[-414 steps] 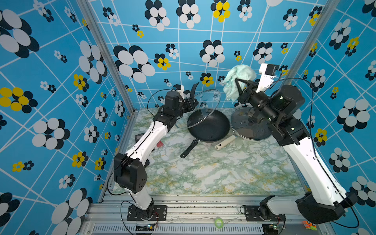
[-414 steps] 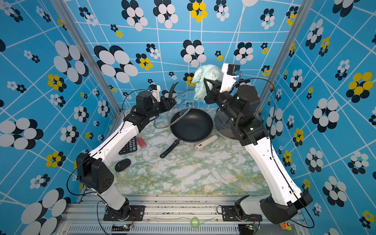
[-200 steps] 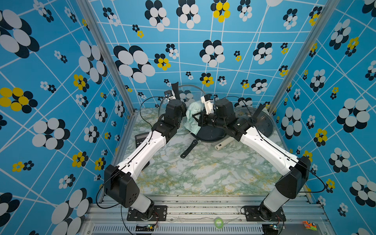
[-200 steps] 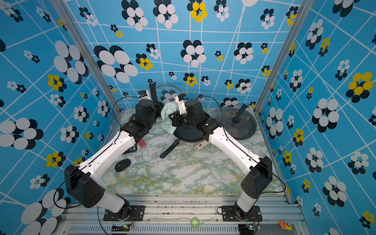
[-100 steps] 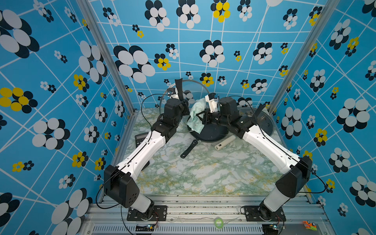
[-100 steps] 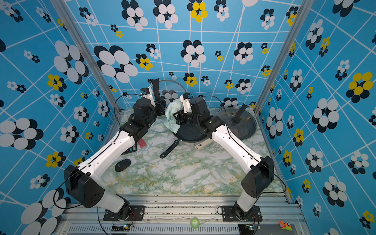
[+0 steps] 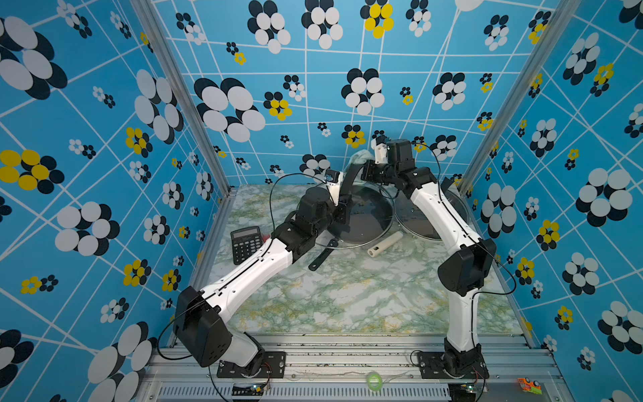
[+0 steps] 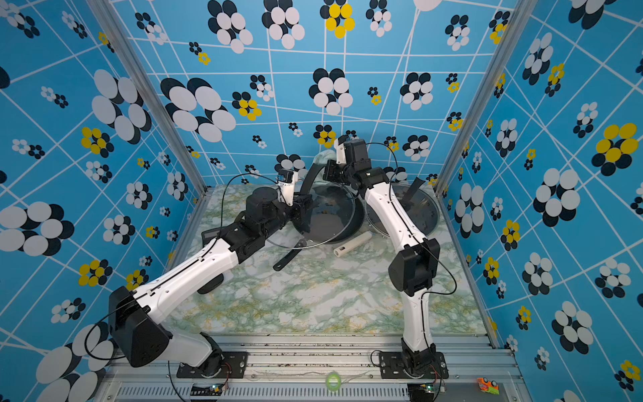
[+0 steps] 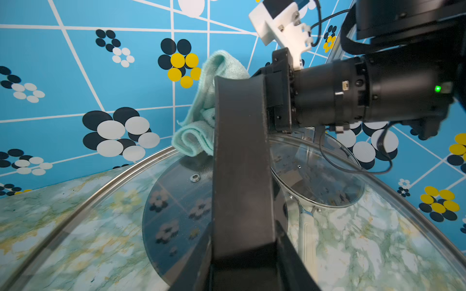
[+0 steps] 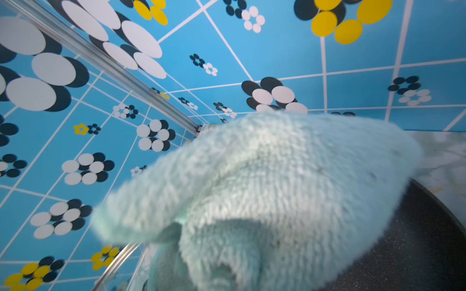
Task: Wipe the pot lid with a cloth
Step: Wipe the pot lid.
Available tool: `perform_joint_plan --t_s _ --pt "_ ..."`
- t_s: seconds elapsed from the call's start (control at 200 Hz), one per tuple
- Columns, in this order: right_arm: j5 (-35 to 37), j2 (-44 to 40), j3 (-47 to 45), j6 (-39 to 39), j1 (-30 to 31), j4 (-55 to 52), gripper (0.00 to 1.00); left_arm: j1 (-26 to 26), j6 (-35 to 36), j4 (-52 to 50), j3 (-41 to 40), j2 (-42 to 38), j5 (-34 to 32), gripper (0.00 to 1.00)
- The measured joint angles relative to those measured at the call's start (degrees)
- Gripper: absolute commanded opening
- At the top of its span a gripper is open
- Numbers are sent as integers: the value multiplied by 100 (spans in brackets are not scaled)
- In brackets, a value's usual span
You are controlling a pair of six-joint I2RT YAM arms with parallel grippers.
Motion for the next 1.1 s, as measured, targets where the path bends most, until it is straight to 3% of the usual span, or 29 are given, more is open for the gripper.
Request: perform_joint_plan --t_s 0.4,0.54,0.829,1.099 --pt "-24 284 348 -431 -212 -428 0 -138 540 -81 -35 -195 24 0" --pt "114 -289 -446 -647 -238 -507 0 -131 695 -166 33 -61 -374 0" --pt "621 -2420 -3053 -667 -243 -142 0 136 697 -131 621 529 -787 0" --pt "1397 -2874 -3613 -610 341 -20 0 424 737 -44 990 896 -968 0"
